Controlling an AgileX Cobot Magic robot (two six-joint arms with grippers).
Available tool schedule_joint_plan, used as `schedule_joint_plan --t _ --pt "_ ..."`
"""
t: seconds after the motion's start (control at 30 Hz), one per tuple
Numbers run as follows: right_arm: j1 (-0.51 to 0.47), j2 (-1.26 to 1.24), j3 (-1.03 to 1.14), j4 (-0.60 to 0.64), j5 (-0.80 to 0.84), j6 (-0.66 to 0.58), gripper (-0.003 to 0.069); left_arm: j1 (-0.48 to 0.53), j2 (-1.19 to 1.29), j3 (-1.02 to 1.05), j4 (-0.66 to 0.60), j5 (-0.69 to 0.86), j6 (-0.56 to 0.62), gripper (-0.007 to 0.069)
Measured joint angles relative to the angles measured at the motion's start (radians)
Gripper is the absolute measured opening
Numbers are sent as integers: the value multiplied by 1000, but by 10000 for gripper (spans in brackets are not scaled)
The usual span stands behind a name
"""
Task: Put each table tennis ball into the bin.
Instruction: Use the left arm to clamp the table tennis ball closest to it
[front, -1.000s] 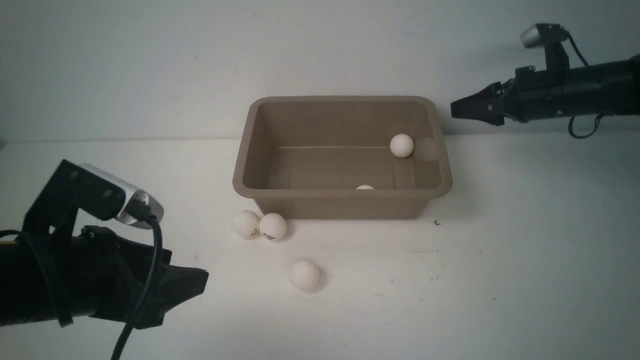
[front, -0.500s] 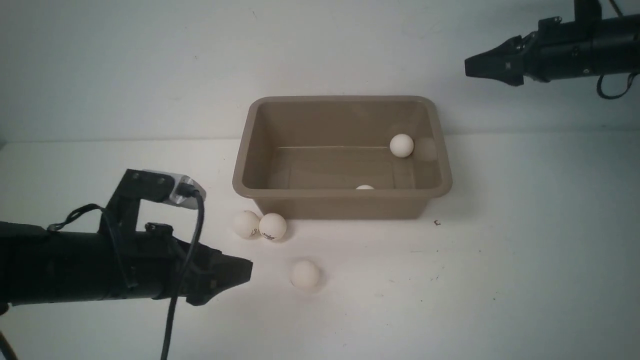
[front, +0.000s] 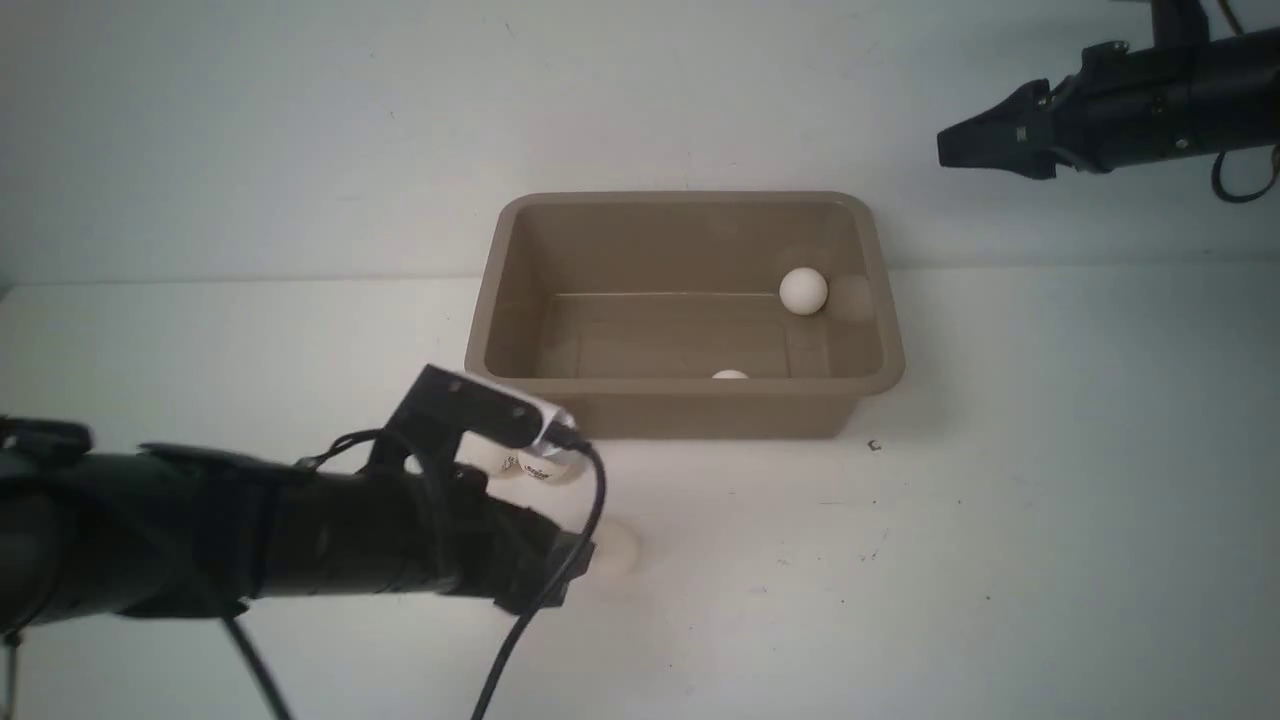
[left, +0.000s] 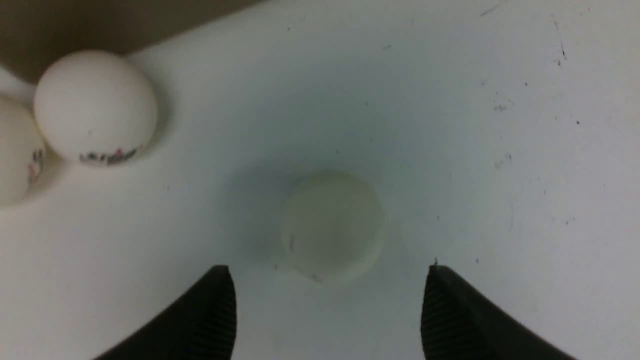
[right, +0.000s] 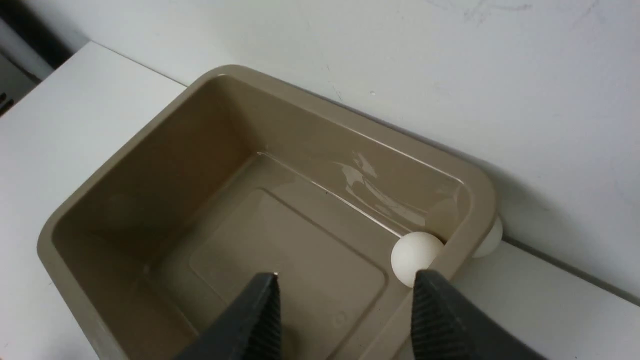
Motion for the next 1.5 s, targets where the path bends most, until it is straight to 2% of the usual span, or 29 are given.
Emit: schedule_joint_plan --t 0.13,0.57,0.8,1.2,1.3,1.47,1.5 --pt "0 0 0 0 6 3 332 -7 82 -73 -7 1 -9 450" --pt "0 -8 0 -45 11 3 332 -16 111 -89 -6 64 -73 426" --pt "0 -8 0 -60 11 3 332 -48 51 -89 -6 110 -92 426" --pt "0 -8 0 -66 11 3 332 -48 -68 -89 50 75 -121 426" --pt "0 -8 0 -65 11 3 332 -48 -118 -89 56 78 -162 426" --pt "0 -8 0 -60 11 3 332 -39 -192 -89 57 208 -225 426" --pt "0 -8 0 -56 11 3 332 -39 -211 -89 71 277 -232 426"
